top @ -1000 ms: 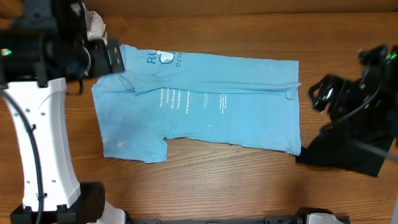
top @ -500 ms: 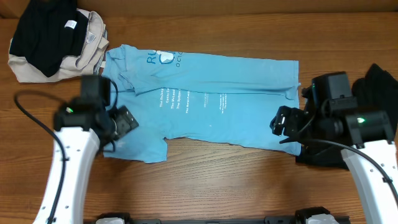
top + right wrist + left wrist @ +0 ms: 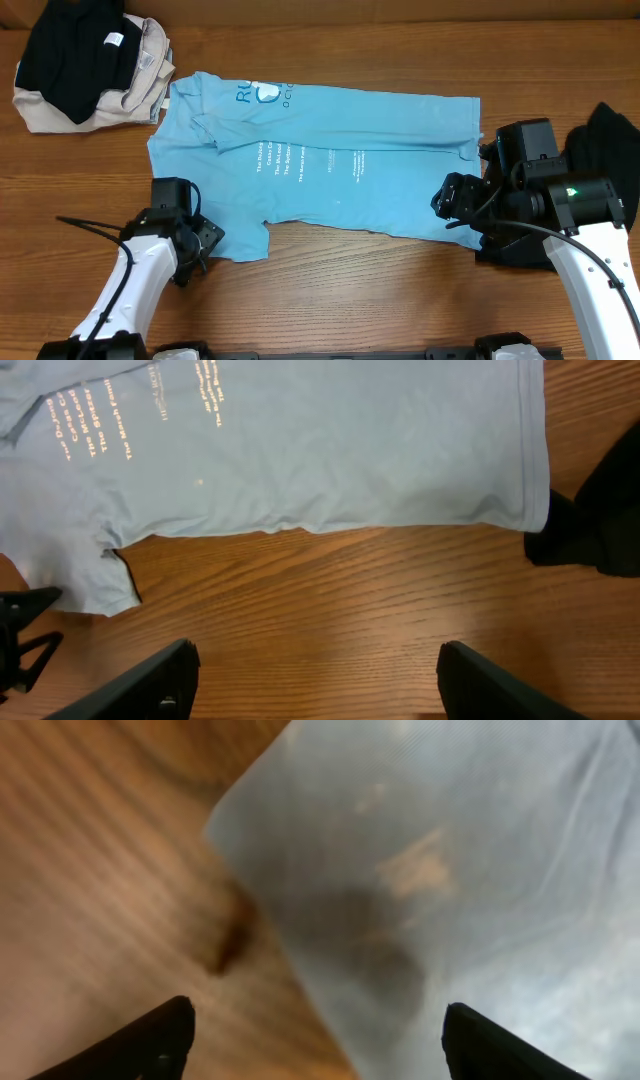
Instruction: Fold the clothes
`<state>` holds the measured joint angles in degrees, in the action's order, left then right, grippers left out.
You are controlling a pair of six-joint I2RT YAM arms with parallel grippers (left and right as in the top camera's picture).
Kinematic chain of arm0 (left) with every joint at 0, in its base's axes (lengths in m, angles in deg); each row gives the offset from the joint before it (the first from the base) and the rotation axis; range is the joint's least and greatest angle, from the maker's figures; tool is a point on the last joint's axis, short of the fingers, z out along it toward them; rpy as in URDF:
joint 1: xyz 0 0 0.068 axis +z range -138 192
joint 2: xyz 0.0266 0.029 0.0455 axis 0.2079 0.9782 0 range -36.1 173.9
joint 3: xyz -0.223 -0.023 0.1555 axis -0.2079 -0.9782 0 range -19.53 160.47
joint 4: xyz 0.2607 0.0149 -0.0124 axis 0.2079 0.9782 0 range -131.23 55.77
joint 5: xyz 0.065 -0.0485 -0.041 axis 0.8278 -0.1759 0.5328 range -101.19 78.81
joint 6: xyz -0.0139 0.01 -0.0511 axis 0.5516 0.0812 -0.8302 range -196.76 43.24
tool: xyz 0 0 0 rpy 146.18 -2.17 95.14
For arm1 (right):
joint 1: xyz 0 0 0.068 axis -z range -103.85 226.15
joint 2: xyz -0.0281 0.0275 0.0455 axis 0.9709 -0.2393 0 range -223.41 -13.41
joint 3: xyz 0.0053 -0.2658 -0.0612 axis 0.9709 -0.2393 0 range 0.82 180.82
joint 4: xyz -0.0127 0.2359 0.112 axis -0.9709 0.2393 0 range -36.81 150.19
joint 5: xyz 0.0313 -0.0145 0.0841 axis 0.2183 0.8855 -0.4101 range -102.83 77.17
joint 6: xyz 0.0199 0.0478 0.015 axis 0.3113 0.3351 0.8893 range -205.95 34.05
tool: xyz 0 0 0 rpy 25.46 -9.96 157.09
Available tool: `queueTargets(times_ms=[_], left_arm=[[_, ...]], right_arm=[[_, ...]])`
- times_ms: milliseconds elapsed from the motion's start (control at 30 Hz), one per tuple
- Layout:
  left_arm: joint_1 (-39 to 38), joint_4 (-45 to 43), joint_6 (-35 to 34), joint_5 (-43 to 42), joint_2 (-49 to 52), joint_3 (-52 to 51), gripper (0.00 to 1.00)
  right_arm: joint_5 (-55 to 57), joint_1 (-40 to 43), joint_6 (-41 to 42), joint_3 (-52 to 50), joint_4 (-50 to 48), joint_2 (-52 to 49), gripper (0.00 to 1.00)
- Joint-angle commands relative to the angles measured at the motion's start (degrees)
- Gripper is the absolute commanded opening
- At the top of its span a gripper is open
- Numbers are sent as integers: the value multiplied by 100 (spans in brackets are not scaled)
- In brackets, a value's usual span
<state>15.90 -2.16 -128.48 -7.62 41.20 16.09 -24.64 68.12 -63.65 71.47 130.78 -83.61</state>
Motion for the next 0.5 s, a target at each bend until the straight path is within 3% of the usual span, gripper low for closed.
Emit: queueTargets(times_ms=[0,167,267,467], left_arm=[[28,-334,-98,-28,68,-330,74],[31,-647,-96,-22,216,-439,62],[31,-741,-94,-17,286,-439,48],[28,-918,55,-24,446,-439,9]], right_arm=[[-28,-37,24,-24,-33,4,78],[-26,-37,22,-24,-39,4,77],[-20,-37,22,-24,-46,4,76],[22,-37,22,-26,-42,4,75]])
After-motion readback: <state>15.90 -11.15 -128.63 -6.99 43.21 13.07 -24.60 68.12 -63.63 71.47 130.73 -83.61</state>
